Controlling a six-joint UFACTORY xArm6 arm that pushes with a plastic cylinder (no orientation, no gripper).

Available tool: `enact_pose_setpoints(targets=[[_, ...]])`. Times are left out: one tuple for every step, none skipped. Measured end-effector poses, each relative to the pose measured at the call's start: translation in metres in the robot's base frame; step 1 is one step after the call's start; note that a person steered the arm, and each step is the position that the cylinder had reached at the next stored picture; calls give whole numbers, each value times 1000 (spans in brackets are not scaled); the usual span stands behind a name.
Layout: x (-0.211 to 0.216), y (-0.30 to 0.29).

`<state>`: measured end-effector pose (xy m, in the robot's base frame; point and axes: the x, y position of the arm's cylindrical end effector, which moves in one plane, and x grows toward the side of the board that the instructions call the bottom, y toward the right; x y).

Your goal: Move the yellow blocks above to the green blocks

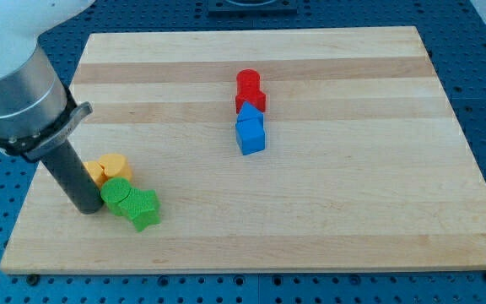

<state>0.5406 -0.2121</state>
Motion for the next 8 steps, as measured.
enact_pose_setpoints(targets=[[-10,-10],[-21,-10],[-3,-21],[10,-66],[-7,-80],[-33,-64],[-53,-22],[-54,2]])
